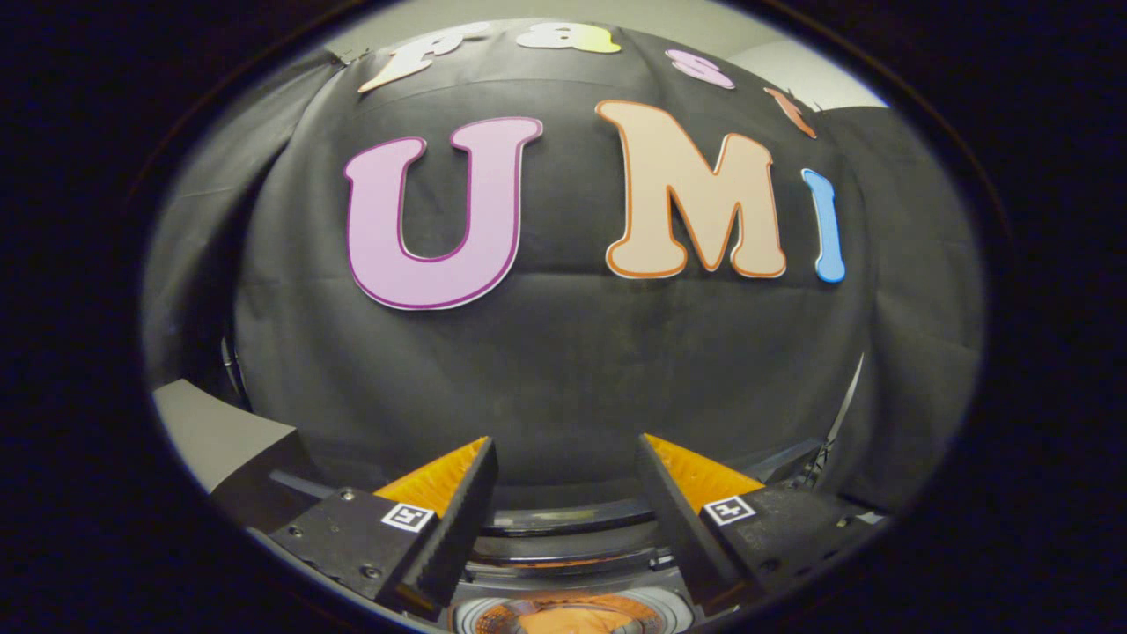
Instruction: Put the clothes into the washing machine and then close the washing machine lid.
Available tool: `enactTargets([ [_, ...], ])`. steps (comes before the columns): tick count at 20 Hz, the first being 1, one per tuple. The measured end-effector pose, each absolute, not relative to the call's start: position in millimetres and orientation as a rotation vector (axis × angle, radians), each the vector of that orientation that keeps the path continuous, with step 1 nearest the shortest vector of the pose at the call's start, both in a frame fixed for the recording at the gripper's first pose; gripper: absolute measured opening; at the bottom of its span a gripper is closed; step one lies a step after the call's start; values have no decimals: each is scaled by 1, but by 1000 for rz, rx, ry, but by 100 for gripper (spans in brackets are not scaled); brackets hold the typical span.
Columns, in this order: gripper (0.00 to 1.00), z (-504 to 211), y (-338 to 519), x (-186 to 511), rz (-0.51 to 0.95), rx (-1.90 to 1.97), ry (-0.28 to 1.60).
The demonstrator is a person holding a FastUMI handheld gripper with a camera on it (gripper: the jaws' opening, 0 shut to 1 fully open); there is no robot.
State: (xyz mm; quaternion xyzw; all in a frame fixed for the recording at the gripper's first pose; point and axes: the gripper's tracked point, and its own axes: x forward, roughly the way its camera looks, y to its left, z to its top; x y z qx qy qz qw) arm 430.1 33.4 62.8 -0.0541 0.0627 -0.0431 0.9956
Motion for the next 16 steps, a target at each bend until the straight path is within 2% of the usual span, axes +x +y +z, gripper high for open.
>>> enactTargets([
  [9,96,65,30,411,-128,-99,14],
  [16,95,63,30,403,-113,-102,6],
])
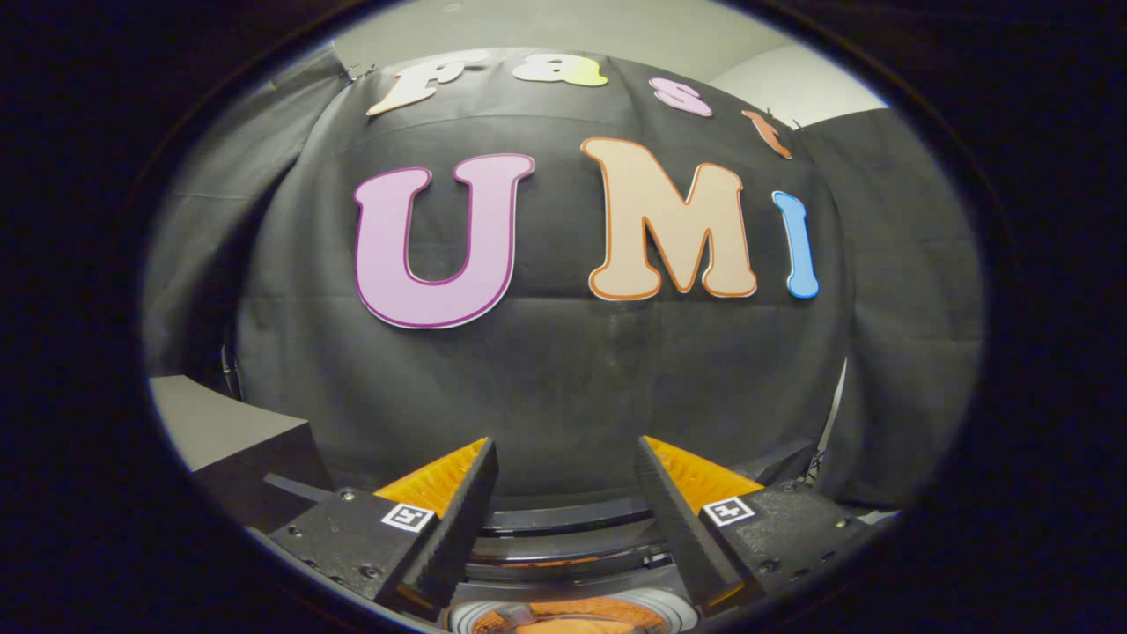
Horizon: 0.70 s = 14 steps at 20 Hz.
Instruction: Put the clothes into the washing machine and then close the washing machine lid.
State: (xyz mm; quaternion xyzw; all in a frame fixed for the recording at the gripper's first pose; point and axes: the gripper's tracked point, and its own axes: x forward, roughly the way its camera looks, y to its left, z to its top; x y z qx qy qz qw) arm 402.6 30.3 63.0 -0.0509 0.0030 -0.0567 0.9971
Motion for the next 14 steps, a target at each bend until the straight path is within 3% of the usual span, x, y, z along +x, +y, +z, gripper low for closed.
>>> enactTargets([
  [14,95,57,29,383,-98,-106,7],
])
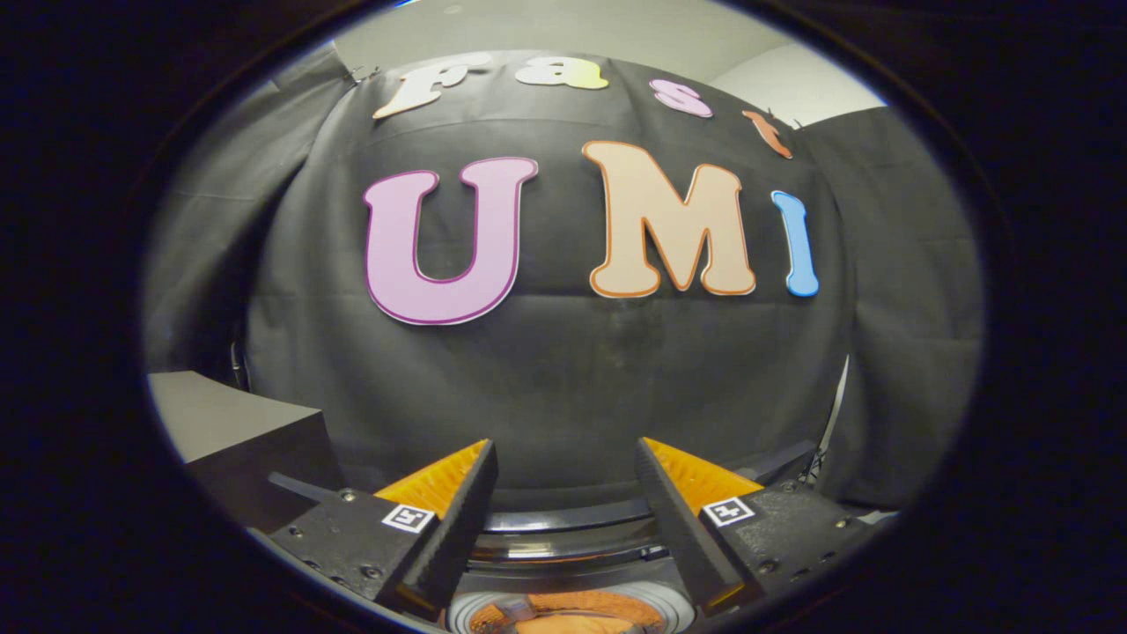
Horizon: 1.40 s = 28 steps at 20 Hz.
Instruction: Put the clothes into the washing machine and then close the washing machine lid.
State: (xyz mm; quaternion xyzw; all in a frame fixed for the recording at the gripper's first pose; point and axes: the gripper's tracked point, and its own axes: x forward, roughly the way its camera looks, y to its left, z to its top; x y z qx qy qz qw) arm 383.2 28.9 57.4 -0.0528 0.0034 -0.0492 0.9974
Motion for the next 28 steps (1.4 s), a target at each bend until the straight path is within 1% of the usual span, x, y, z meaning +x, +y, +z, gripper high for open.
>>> enactTargets([
  [10,95,43,26,351,-107,-104,2],
  [12,95,30,22,336,-120,-113,10],
  [15,95,-17,5,312,-177,-163,102],
  [16,95,-23,3,307,-185,-165,100],
  [19,95,-41,12,297,-152,-120,146],
  [28,95,-39,19,264,-146,-139,178],
])
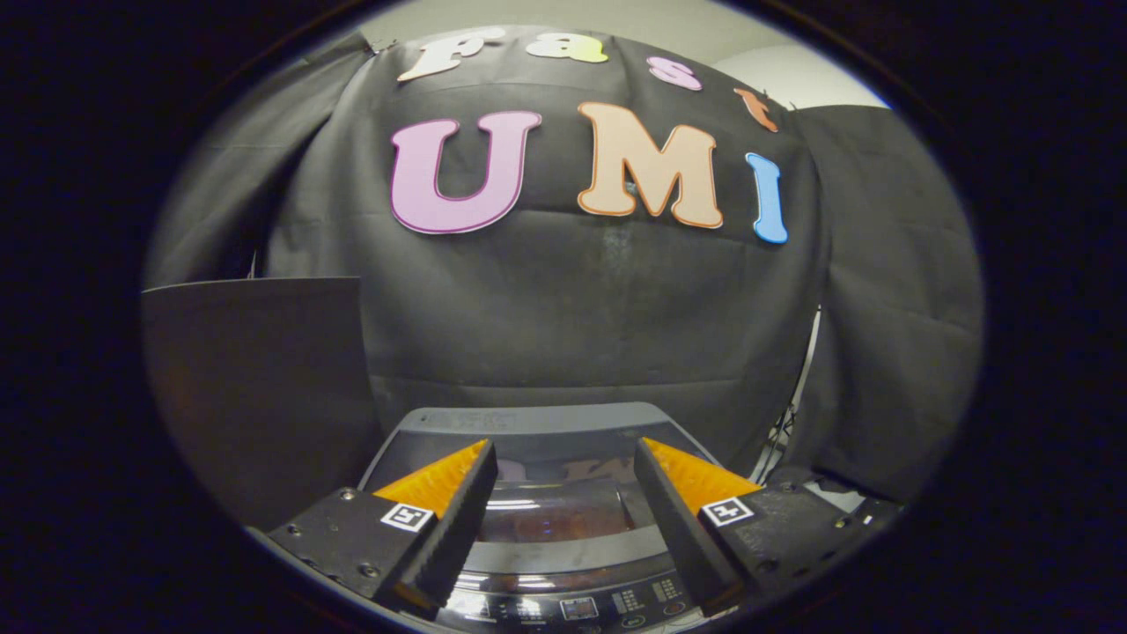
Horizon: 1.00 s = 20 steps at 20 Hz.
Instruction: Put the clothes into the washing machine and then close the washing machine lid.
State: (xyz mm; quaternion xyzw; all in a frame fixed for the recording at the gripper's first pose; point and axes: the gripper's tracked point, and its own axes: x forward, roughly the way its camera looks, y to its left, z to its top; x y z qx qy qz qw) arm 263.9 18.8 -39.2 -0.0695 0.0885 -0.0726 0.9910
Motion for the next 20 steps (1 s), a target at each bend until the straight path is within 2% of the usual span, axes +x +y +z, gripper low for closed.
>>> enactTargets([
  [20,95,64,22,120,-98,-170,101],
])
